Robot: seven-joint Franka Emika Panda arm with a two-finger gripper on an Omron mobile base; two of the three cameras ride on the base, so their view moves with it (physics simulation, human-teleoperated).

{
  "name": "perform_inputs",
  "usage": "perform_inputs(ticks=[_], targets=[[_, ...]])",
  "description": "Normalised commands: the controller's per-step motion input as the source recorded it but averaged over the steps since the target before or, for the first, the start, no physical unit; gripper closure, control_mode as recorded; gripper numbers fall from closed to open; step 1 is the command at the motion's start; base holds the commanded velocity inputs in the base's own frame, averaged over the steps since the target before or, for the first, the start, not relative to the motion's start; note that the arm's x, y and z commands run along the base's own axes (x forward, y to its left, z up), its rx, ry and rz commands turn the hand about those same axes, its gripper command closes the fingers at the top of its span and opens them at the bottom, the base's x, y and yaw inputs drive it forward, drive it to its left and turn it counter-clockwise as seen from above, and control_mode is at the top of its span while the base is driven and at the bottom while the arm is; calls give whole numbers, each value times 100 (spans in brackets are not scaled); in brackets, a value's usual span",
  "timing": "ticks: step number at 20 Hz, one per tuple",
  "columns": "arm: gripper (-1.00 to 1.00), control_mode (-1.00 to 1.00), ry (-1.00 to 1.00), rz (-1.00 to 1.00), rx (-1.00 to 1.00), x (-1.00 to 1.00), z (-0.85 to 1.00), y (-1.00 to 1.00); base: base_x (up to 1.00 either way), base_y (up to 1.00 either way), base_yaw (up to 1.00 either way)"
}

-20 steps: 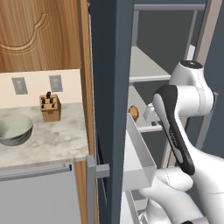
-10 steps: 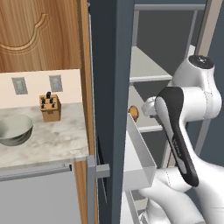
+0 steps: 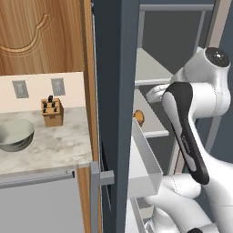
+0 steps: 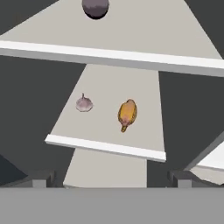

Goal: Take the eggplant, chicken drumstick, and garlic from the freezer and place them in the bowl on the counter.

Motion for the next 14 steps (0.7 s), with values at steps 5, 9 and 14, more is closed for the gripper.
perform_inputs(ticks=[5,9,14], targets=[[-100,-100,2,0,0,44,38,4,0,0,0],[-100,-100,0,0,0,33,1,1,0,0,0],[-100,-100,-1,0,0,25,1,6,0,0,0]])
